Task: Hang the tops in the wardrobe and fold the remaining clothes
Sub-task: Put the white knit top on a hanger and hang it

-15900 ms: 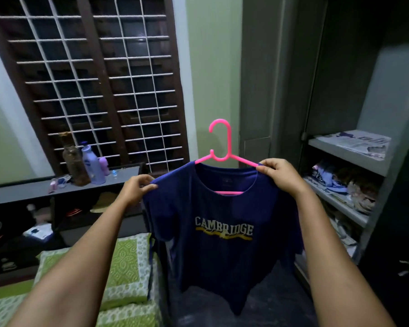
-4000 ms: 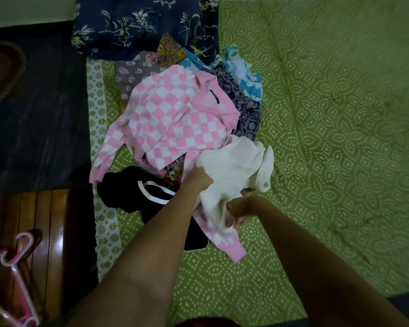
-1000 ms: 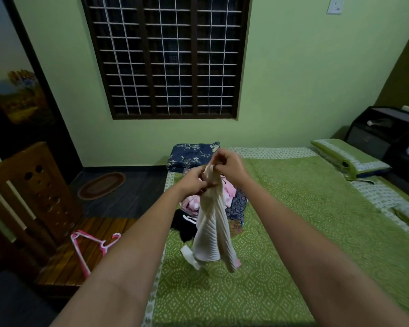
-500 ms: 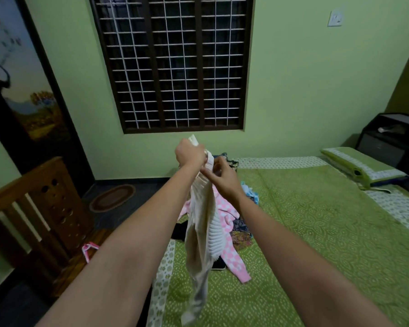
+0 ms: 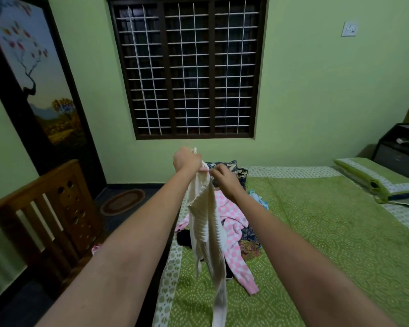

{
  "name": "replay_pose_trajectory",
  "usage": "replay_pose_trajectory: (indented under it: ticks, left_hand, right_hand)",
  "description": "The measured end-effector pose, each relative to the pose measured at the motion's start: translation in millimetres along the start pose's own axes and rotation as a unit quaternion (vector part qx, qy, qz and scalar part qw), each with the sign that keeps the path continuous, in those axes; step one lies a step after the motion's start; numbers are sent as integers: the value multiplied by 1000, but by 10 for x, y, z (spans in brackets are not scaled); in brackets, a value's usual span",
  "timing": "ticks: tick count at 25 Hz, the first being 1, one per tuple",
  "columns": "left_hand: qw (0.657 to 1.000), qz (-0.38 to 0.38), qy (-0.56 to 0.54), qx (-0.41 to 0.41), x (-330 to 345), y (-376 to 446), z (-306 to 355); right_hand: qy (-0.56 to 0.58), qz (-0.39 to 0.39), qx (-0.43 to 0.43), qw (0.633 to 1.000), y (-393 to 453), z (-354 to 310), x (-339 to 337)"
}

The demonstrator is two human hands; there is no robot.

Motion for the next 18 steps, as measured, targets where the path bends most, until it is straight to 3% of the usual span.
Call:
replay_pose_trajectory:
  ticks: [3, 9, 14, 16, 18]
  left_hand:
    - [1000, 16, 16, 0, -11, -39, 22]
    - [1000, 10, 7, -24, -26, -12, -26]
    - [975, -27, 218, 42, -71, -24, -48]
    - [977, -99, 174, 72, 10, 7, -180]
    - [980, -174, 37, 86, 166, -2, -349]
  right_hand:
    - [-46, -29, -11, 998, -50, 4, 152]
    - [-115, 39, -24, 992, -8, 29, 105]
    - [-37, 61, 34, 997, 60, 274, -59]
    - [3, 50, 51, 997, 93, 348, -90]
    - [-4, 33, 49, 998, 98, 323, -59]
Point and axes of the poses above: each hand's wrist, its own y-axis towards the middle knuckle, its own x-axis out of the palm, z = x × y, the point moved 8 cm from there along y, towards the middle knuckle, and after that the axes turned 11 degrees about -z, right-handed, at the moved point
